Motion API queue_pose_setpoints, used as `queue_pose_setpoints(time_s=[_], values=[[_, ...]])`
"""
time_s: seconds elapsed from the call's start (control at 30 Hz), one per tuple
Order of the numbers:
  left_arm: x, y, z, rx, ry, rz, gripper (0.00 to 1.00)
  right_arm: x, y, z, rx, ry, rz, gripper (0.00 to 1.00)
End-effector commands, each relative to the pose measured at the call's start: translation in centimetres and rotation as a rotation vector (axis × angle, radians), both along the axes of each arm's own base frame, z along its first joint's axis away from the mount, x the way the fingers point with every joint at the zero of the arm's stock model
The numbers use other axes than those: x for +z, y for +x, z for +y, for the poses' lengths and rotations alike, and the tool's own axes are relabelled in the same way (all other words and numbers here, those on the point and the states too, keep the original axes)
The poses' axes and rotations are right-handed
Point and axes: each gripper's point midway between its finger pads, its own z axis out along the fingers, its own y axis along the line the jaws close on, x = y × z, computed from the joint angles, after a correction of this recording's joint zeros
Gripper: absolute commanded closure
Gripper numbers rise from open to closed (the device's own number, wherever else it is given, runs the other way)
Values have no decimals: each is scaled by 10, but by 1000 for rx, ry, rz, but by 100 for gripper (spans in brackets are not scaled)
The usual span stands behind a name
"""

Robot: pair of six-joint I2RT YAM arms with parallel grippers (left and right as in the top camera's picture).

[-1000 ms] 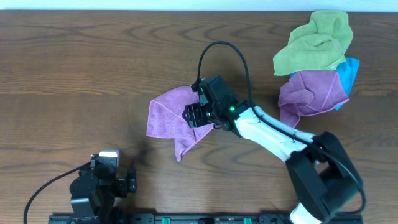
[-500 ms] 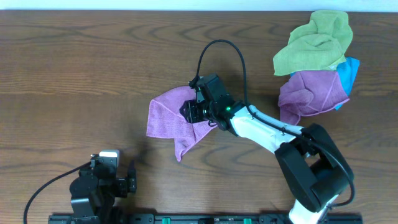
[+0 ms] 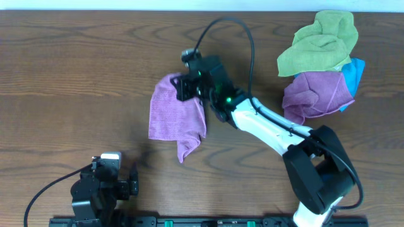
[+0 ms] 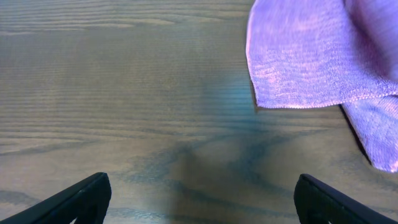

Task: Fold the cloth
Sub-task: 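Lift and drag the purple cloth to spread it flat at table center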

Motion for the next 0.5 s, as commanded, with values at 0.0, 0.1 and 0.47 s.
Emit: queue_pose_setpoints(time_s=[0.0,0.1,0.47], values=[[1,0,0,-10,11,-6,5,11,27,2,-68,-39,-97,97],[1,0,0,-10,11,-5,5,5,60,-13,-225,-107,-151,69],[1,0,0,-10,12,-6,5,-9,37,-41,-97,-224,-21,37]])
